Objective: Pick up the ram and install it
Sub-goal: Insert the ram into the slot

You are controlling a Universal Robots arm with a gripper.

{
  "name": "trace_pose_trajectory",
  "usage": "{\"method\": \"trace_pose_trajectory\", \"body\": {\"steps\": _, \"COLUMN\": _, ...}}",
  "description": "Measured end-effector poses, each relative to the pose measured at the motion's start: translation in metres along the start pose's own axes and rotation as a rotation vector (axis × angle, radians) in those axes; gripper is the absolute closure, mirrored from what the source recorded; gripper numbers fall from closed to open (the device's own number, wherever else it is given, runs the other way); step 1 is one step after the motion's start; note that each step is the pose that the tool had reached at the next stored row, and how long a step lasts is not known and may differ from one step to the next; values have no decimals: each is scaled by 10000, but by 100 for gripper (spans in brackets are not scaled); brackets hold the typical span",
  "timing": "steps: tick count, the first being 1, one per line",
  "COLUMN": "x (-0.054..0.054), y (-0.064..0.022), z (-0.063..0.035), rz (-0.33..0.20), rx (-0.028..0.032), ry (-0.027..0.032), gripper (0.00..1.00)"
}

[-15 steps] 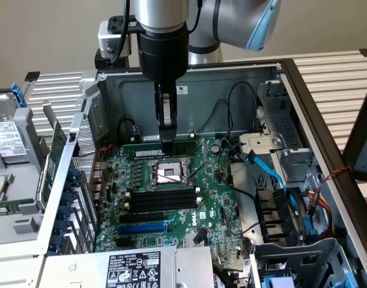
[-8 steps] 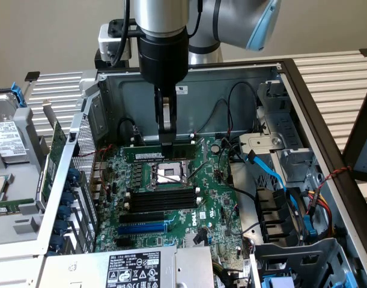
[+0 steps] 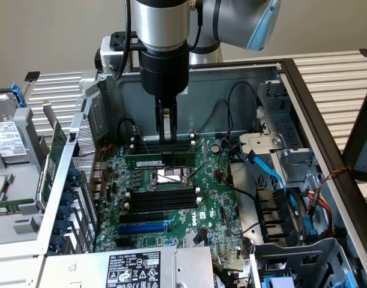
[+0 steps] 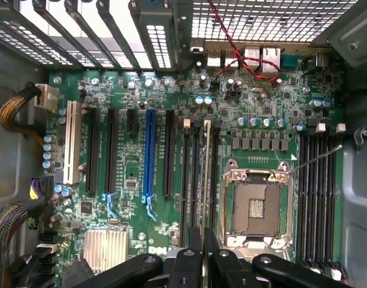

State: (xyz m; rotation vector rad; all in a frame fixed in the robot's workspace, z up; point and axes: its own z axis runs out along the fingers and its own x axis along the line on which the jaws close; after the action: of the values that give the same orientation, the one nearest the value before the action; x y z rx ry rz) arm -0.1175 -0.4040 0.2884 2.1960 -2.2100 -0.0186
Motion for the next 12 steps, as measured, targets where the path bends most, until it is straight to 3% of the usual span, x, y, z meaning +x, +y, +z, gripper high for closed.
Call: {"method": "trace_pose_trajectory", "body": {"steps": 12, "x": 0, "y": -2, "z": 80, "rz": -83, "rx": 0, "ry": -1, "gripper": 86}}
